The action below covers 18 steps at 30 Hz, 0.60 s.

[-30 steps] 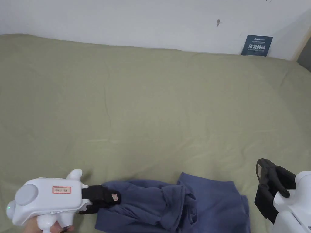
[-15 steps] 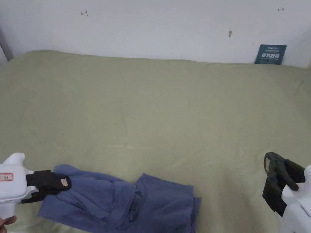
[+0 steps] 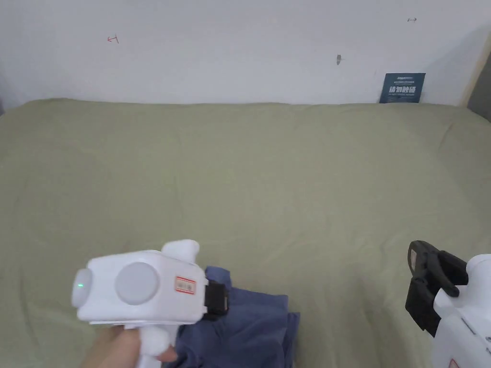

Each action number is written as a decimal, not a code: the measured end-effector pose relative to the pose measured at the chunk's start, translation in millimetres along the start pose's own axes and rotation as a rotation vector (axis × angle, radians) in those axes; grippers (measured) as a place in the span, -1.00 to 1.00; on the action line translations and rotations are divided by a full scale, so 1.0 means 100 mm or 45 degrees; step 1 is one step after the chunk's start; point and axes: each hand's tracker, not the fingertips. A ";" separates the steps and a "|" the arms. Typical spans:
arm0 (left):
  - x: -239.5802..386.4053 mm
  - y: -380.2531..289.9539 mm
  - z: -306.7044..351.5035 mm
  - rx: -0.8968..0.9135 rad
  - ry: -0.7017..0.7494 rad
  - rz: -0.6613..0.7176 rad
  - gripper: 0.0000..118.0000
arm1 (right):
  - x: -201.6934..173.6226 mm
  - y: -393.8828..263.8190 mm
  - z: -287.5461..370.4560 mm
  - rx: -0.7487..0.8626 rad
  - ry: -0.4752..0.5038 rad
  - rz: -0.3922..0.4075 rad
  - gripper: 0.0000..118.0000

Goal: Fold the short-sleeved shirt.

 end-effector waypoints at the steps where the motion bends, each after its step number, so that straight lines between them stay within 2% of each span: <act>1: 0.12 -0.03 -0.12 -0.026 0.003 -0.012 -0.77 | 0.02 -0.01 0.01 -0.007 -0.003 0.001 -1.00; 3: 0.28 -0.08 -0.41 -0.069 0.001 -0.036 -0.73 | 0.07 -0.05 0.01 -0.020 -0.018 0.011 -1.00; 5: 0.42 -0.13 -0.64 -0.079 -0.004 -0.053 0.09 | 0.13 -0.07 0.01 -0.039 -0.032 0.003 -1.00; 6: 0.43 -0.15 -0.75 -0.070 -0.059 -0.061 0.31 | 0.16 -0.08 0.01 -0.047 -0.038 -0.009 -1.00; 7: 0.43 -0.16 -0.87 -0.077 -0.138 -0.059 0.31 | 0.18 -0.09 0.01 -0.052 -0.046 -0.018 -1.00; 8: 0.43 -0.18 -0.97 -0.127 -0.125 -0.033 0.87 | 0.20 -0.10 0.00 -0.059 -0.055 -0.023 -1.00; 9: 0.47 -0.19 -0.97 -0.126 -0.117 -0.036 1.00 | 0.23 -0.11 0.00 -0.065 -0.058 -0.026 -1.00; 12: 0.38 -0.16 -0.80 -0.100 -0.147 -0.022 1.00 | 0.26 -0.12 0.00 -0.071 -0.072 -0.031 -1.00; 14: 0.32 -0.13 -0.53 -0.047 -0.240 0.013 1.00 | 0.28 -0.13 -0.01 -0.075 -0.073 -0.038 -1.00; 15: 0.25 -0.12 -0.39 -0.014 -0.257 0.022 0.97 | 0.28 -0.13 -0.02 -0.077 -0.075 -0.042 -1.00; 16: 0.17 -0.12 -0.26 0.039 -0.282 0.038 0.68 | 0.28 -0.14 -0.03 -0.078 -0.073 -0.046 -1.00; 17: 0.10 -0.10 -0.13 0.082 -0.297 0.054 0.04 | 0.28 -0.14 -0.03 -0.080 -0.071 -0.048 -1.00; 18: 0.00 -0.08 -0.02 0.110 -0.295 0.091 -0.82 | 0.26 -0.14 -0.05 -0.083 -0.068 -0.052 -1.00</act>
